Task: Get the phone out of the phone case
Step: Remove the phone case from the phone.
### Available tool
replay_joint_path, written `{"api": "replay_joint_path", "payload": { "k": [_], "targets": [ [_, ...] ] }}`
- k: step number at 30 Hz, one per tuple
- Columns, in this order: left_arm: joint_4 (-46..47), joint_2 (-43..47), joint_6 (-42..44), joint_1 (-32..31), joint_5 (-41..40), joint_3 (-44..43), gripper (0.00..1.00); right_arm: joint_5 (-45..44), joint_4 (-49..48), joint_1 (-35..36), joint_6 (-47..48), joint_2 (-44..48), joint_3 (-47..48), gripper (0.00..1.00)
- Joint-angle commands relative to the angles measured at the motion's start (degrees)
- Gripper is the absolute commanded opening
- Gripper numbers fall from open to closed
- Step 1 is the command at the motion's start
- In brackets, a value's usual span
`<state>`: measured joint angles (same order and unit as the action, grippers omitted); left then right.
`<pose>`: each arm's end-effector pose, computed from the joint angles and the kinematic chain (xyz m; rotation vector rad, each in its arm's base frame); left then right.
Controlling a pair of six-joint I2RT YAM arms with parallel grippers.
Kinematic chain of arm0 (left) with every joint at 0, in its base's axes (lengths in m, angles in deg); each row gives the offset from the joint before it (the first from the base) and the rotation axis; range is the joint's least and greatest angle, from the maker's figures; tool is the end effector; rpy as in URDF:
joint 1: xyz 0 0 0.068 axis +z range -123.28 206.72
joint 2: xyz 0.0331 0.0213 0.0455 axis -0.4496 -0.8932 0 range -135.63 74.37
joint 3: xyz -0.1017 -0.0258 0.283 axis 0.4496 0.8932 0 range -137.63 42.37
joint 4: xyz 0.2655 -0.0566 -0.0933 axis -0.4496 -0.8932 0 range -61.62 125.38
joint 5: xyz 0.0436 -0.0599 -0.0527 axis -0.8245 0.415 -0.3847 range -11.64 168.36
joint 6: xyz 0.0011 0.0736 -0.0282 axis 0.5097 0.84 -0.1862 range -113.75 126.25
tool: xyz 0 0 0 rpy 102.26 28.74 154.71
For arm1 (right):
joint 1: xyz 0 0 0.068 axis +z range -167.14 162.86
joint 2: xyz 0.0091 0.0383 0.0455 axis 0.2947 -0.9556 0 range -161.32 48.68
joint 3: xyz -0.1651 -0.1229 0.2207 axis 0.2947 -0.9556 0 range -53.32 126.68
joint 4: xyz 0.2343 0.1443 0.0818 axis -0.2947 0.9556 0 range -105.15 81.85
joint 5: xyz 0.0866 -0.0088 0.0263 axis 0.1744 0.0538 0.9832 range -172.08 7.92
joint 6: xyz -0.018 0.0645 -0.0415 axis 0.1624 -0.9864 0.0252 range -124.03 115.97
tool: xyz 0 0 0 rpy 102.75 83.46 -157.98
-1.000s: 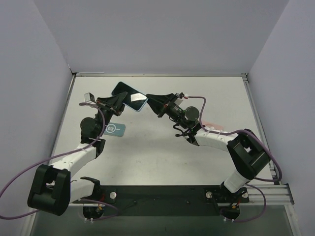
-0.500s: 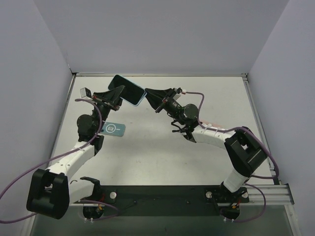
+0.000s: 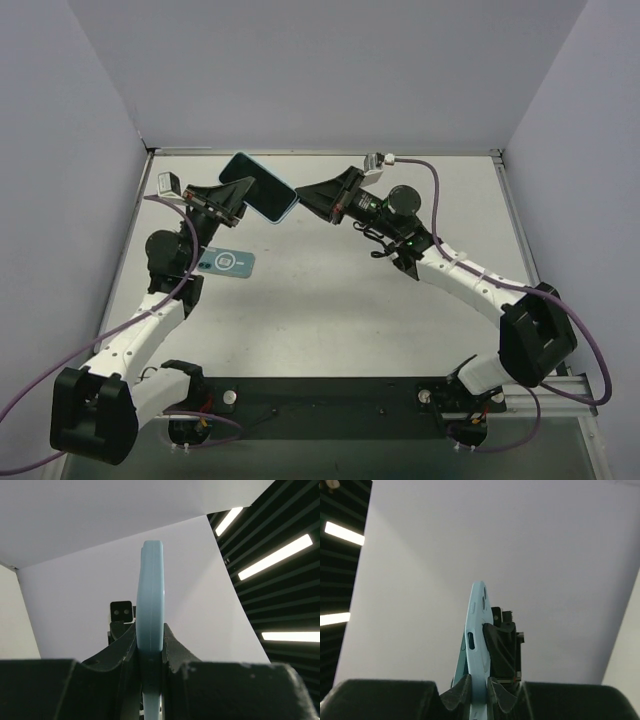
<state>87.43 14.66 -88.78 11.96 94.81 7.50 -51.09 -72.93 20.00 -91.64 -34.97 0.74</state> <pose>0.2536 -0.0866 0.3709 -0.5977 1.1824 -1.8356 0.2740 0.2512 0.3856 0.0100 1.4761 2.1545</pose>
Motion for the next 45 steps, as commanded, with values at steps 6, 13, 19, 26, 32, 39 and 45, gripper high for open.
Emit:
{"api": "replay_joint_path", "payload": {
  "k": [6, 13, 19, 26, 32, 39, 45],
  "targets": [
    [5.08, 4.42, -1.13, -2.20, 12.73, -7.93, 0.00, 10.67, 21.95, 0.56, 16.61, -7.03, 4.12, 0.07],
    [6.22, 3.28, -0.95, -3.08, 13.52, -5.91, 0.00, 17.70, 14.80, 2.49, 12.29, -13.10, 11.30, 0.14],
    [7.36, 2.22, -0.69, -3.17, 14.75, -5.73, 0.00, 24.21, 5.50, 4.95, 6.33, -18.55, 15.10, 0.25],
    [7.80, 1.17, -0.87, -3.25, 15.98, -5.64, 0.00, 27.11, -7.60, 5.39, -3.43, -21.63, 15.99, 0.09],
    [-1.93, 1.43, 4.66, -3.08, 19.06, -8.19, 0.00, 26.77, -12.19, 2.15, -5.73, -19.01, 11.52, 0.00],
    [-21.88, -0.23, 16.17, -1.85, 21.87, -9.78, 0.85, 9.60, 36.57, -4.18, 26.49, 0.23, 5.17, 0.00],
    [-25.33, -2.70, 18.82, -1.06, 22.49, -5.13, 0.91, -9.51, 60.36, -5.77, 44.18, 11.22, 7.10, 0.00]
  ]
}}
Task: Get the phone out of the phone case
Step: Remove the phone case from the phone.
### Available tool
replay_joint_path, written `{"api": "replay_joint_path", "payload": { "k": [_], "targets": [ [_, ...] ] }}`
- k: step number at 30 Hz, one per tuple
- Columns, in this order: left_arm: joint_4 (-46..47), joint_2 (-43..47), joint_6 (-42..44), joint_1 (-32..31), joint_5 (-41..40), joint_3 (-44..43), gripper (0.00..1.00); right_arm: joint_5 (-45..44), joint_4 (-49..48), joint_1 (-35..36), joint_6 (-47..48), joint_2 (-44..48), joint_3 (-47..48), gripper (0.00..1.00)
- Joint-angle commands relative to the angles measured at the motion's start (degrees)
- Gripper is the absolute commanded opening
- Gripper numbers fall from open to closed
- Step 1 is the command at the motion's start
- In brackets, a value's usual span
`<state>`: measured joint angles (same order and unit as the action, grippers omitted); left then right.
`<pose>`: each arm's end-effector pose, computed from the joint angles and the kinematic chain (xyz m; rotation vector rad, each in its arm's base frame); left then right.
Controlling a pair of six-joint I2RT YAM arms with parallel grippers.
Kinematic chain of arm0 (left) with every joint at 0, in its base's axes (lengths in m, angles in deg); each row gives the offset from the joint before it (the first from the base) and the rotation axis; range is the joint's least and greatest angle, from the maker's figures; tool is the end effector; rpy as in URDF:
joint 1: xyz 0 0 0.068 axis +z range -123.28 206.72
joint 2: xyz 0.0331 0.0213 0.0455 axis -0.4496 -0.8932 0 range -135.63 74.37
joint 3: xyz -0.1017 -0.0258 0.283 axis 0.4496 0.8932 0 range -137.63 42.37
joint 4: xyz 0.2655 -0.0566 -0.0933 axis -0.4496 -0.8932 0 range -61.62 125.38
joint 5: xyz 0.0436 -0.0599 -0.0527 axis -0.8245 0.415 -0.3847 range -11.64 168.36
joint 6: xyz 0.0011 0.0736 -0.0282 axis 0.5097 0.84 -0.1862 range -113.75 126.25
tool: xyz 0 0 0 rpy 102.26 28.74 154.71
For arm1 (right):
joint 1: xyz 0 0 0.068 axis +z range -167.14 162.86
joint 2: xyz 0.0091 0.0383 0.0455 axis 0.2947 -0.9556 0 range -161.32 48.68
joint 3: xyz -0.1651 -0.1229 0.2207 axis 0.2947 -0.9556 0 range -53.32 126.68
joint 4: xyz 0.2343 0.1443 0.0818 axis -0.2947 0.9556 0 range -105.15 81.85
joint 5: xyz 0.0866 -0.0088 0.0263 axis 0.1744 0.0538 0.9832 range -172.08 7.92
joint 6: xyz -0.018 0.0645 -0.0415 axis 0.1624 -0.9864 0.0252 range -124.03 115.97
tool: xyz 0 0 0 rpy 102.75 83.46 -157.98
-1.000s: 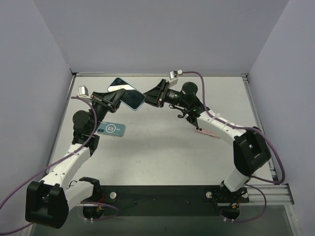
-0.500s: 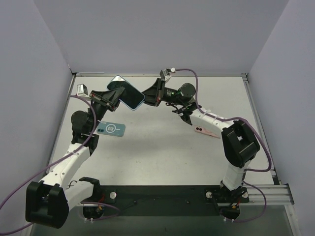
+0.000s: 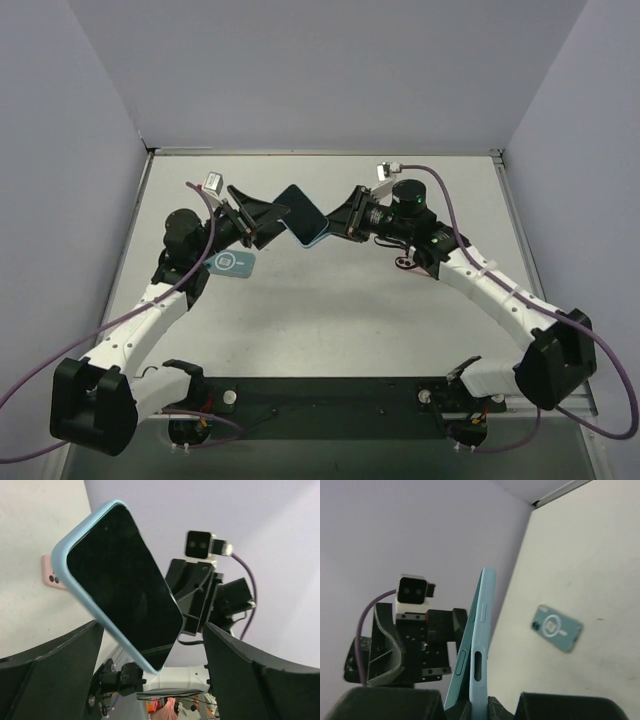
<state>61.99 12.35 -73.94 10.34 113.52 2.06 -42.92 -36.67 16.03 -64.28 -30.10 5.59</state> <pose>0.2633 -0.1180 0.3392 -0.4001 1.7517 -1.7395 0.2827 0.2358 0.3693 -0.2129 1.8499 1.7363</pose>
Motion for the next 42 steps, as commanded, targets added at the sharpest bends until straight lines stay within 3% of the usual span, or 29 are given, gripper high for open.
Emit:
{"api": "replay_joint_path", "payload": {
  "k": [1, 7, 10, 11, 15, 20, 25, 33, 42],
  "targets": [
    [-0.59, -0.38, 4.33, 0.56, 3.78, 0.85, 0.92, -23.28, 26.07, -1.62, 18.48, 7.14, 2.52, 0.00],
    [-4.81, 0.85, 6.88, 1.09, 2.99, 4.80, 0.94, -37.20, 34.34, 1.79, 29.03, 9.61, 2.43, 0.00],
    [-5.51, 1.46, 7.14, 1.18, 2.29, 5.60, 0.95, -53.61, 34.35, 7.85, 35.62, 8.65, 0.95, 0.00],
    [-6.04, 1.55, 7.32, 1.09, 2.02, 5.69, 0.95, -62.27, 33.48, 12.92, 37.55, 7.60, 0.33, 0.00],
    [-7.45, 2.60, 7.49, 1.18, 1.32, 6.30, 0.96, -80.50, 22.08, 22.46, 45.65, 4.61, -7.31, 0.00],
    [-10.52, 4.88, 8.64, 1.26, 0.18, 7.00, 0.96, -83.19, 12.13, 26.85, 45.14, 0.14, -15.83, 0.00],
    [-11.67, 5.51, 9.17, 1.26, -0.09, 7.79, 0.96, -80.57, 13.08, 29.67, 37.94, -3.22, -17.69, 0.00],
    [-12.11, 6.12, 9.34, 1.26, 0.00, 8.76, 0.97, -75.20, 18.62, 27.39, 24.58, -6.38, -18.83, 0.00],
    [-12.11, 6.03, 9.43, 1.18, -0.35, 9.47, 0.97, -65.36, 21.34, 21.51, 19.29, -11.03, -19.19, 0.07]
  ]
}}
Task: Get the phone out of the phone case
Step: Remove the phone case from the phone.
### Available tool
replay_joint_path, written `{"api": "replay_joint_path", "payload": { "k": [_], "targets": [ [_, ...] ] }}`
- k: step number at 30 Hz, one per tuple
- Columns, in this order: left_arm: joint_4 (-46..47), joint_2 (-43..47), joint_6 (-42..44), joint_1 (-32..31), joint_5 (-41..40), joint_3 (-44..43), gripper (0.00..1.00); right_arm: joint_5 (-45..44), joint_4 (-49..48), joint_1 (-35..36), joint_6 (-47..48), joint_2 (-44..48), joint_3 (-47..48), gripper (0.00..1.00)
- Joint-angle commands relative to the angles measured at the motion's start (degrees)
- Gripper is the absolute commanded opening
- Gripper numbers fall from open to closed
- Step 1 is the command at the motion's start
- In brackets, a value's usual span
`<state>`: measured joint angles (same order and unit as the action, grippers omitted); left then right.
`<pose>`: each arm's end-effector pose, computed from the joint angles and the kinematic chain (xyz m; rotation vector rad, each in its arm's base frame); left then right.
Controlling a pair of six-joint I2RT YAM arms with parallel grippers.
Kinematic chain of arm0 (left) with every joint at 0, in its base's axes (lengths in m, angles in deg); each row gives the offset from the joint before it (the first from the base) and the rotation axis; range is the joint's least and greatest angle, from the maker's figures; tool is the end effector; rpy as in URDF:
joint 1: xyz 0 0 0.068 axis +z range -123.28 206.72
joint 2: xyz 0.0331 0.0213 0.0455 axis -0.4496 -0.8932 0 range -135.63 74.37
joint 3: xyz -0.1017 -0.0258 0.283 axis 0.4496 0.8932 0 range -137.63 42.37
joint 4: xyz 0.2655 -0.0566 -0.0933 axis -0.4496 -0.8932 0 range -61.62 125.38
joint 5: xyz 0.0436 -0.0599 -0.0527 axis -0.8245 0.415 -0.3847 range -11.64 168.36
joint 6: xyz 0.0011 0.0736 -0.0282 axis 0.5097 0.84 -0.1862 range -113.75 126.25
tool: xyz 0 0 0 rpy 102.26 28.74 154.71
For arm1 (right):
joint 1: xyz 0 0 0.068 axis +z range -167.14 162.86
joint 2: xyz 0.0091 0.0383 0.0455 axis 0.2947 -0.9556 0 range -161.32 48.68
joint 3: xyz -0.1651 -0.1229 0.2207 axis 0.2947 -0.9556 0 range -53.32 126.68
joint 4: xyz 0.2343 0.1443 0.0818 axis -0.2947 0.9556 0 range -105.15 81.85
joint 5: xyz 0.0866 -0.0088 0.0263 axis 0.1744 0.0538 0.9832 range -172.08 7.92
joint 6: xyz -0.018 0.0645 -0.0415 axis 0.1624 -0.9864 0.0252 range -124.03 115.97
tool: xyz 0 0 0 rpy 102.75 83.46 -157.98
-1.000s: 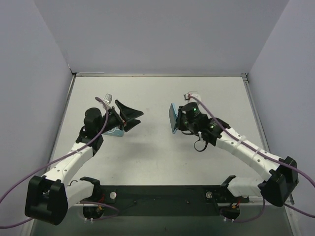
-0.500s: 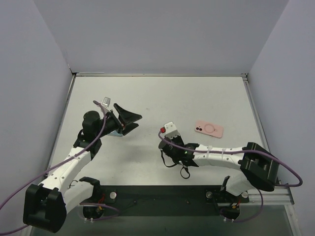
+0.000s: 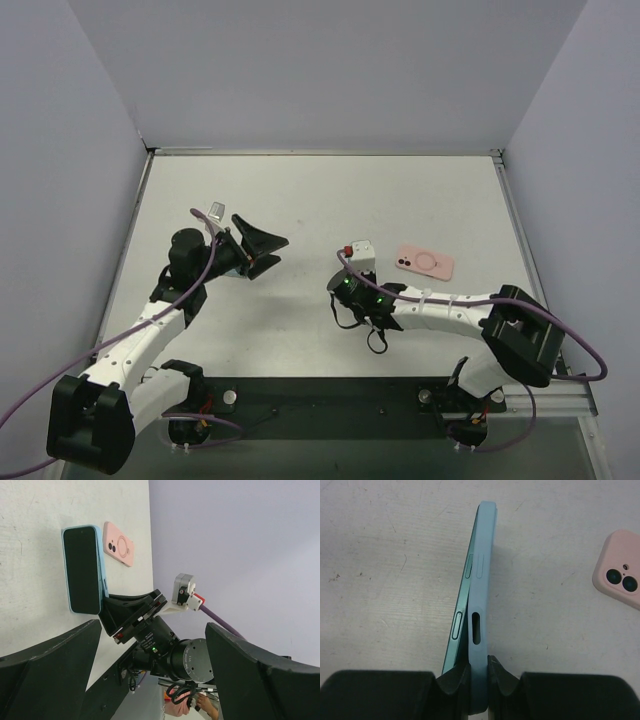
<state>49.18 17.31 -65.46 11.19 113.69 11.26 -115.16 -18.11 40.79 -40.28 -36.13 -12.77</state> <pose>0.2375 -0.1066 0.2679 -0.4872 2.0035 -1.5731 0.2056 0.2587 0.1729 -0.1207 2.1666 0.2778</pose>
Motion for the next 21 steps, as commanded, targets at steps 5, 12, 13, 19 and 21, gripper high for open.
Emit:
{"api": "replay_joint_path", "payload": {
  "k": [5, 12, 13, 19, 21],
  "targets": [
    [0.70, 1.16, 0.86, 0.33, -0.61, 0.53, 0.97, 10.05, 2.79, -4.76, -4.97, -10.70, 0.57, 0.08],
    [0.35, 1.86, 0.77, 0.41, -0.70, 0.97, 0.97, 15.06, 0.06, -7.13, -6.29, -16.60, 0.66, 0.08],
    [0.35, 1.95, 0.77, 0.41, -0.79, 1.05, 0.97, 15.50, -0.03, -7.48, -6.29, -17.65, 0.67, 0.08],
    [0.26, 2.30, 0.60, 0.32, -0.88, 2.02, 0.97, 19.71, -2.57, -8.62, -6.20, -21.96, 0.58, 0.08],
    [0.35, 2.56, 0.42, 0.32, -0.88, 2.20, 0.97, 21.29, -3.54, -8.97, -6.11, -23.28, 0.58, 0.08]
  ]
}}
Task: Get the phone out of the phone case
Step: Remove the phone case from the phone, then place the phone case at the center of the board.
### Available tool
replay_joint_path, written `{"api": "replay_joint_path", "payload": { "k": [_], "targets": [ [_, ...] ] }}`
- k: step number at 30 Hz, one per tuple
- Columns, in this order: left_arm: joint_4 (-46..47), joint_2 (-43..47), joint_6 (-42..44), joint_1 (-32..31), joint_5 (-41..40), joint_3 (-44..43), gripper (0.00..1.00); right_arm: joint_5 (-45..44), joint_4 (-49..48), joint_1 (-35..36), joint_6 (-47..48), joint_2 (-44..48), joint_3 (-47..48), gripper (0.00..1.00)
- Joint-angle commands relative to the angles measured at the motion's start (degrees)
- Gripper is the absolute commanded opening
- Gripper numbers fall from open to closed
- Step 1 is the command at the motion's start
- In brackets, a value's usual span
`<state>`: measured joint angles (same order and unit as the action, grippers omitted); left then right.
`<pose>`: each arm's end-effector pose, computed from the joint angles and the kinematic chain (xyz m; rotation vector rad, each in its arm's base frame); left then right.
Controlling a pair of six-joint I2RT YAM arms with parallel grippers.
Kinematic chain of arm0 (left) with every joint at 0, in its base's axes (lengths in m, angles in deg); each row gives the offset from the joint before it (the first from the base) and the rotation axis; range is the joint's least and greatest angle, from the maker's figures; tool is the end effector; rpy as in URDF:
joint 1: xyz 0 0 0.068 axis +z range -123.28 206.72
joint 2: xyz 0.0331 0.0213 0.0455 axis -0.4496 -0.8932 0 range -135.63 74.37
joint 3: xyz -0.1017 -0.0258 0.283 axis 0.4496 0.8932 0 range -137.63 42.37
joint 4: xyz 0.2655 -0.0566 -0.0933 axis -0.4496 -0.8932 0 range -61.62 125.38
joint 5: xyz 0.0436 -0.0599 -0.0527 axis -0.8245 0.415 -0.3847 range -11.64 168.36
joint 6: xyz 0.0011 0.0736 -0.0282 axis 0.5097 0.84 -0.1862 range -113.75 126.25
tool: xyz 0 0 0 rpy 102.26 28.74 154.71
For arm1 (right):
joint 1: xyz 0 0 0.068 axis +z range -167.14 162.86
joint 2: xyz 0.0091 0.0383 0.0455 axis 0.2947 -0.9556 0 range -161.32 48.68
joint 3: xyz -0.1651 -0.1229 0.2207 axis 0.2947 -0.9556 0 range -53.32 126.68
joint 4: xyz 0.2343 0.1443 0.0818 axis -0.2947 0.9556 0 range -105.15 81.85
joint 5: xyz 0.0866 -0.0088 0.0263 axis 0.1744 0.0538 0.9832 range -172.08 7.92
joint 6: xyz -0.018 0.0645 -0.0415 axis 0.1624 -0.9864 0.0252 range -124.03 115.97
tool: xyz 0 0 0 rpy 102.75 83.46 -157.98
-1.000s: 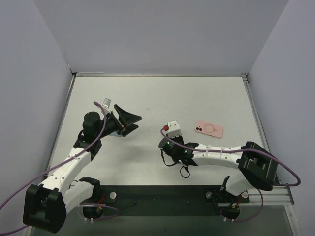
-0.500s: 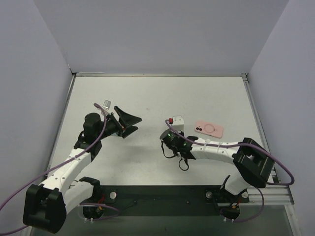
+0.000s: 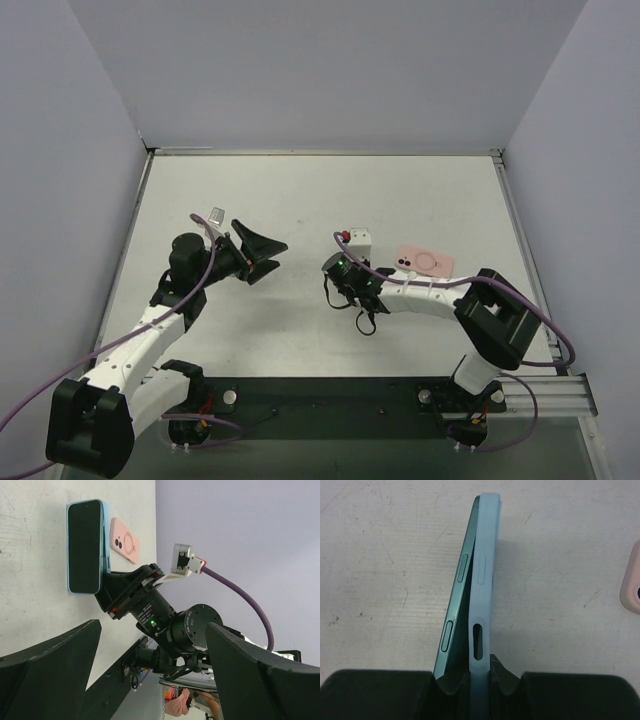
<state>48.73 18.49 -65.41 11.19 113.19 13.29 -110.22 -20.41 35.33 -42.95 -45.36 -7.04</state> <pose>0.2315 -0.1044 0.2576 -0.5099 2.0202 -1.5600 0.2486 0.2713 0.1552 -0.0189 2.2264 0.3093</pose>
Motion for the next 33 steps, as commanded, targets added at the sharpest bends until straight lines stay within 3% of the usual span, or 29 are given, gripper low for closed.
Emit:
{"api": "replay_joint_path", "payload": {
  "k": [1, 10, 14, 17, 20, 29, 33],
  "targets": [
    [0.63, 1.47, 0.47, 0.32, -0.38, 0.25, 0.97, 16.89, -2.12, -3.77, -3.62, -15.11, -5.15, 0.08],
    [-0.42, 2.44, 0.55, 0.32, -0.64, 0.60, 0.97, 19.97, -4.50, -5.53, -3.18, -18.63, -5.76, 0.08],
    [-0.34, 2.44, 0.47, 0.24, -0.73, 0.69, 0.97, 21.28, -4.41, -6.23, -2.13, -20.13, -4.98, 0.14],
    [-0.42, 2.61, 0.47, 0.24, -0.73, 0.60, 0.97, 21.11, -4.59, -6.32, -1.86, -19.78, -5.24, 0.11],
    [-1.39, 2.62, 1.08, 0.15, -0.90, 0.43, 0.97, 21.02, -4.15, -6.32, -1.69, -17.15, -6.20, 0.00],
    [-2.53, -2.04, 4.24, -3.89, -4.68, 2.01, 0.97, 21.81, 1.47, -6.59, 1.47, -7.22, -6.90, 0.00],
    [-4.55, -2.22, 5.91, -4.95, -6.52, 1.22, 0.97, 27.78, 1.48, -11.58, 3.23, 0.95, -8.84, 0.00]
  ]
}}
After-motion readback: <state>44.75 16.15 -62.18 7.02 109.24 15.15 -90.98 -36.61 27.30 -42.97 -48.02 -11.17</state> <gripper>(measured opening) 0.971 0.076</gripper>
